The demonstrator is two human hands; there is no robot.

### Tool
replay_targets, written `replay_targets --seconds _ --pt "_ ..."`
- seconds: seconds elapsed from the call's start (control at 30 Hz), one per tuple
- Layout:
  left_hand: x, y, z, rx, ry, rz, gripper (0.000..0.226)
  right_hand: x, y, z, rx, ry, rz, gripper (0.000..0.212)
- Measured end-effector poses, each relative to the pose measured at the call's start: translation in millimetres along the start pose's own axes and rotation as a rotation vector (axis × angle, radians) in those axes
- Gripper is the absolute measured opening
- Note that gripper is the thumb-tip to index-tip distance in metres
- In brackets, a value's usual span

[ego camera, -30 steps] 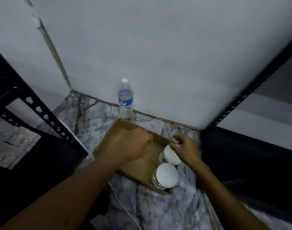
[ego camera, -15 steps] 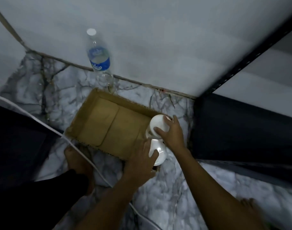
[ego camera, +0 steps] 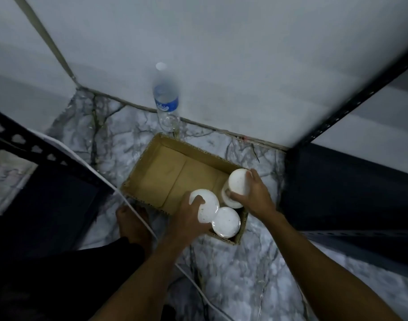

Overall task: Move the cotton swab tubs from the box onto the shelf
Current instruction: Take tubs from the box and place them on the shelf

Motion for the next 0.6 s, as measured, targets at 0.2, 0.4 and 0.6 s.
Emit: replay_targets --seconds 0.2,0.4,0.6 --pt "-7.0 51.1 21.5 0.191 -0.066 -0.025 0.061 -19.6 -9.2 13.8 0.084 -0.062 0.031 0.094" --pt "-4.0 101.6 56.0 0.272 0.039 -0.143 0.064 -76.3 -11.6 57.7 0.13 0.074 -0.103 0.089" --pt "20.1 194.4 102.2 0.722 0.132 0.211 0.06 -176.9 27.0 99.6 0.192 0.248 -0.265 0.098"
Point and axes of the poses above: each hand's wrist, its own z-axis away from the middle knuckle, its own y-axis out of the back of the hand, x = y × z, the point moved 2 cm from there along -z, towards the middle knuckle, and after that the axes turned 1 degree about x, right-handed, at the moved point
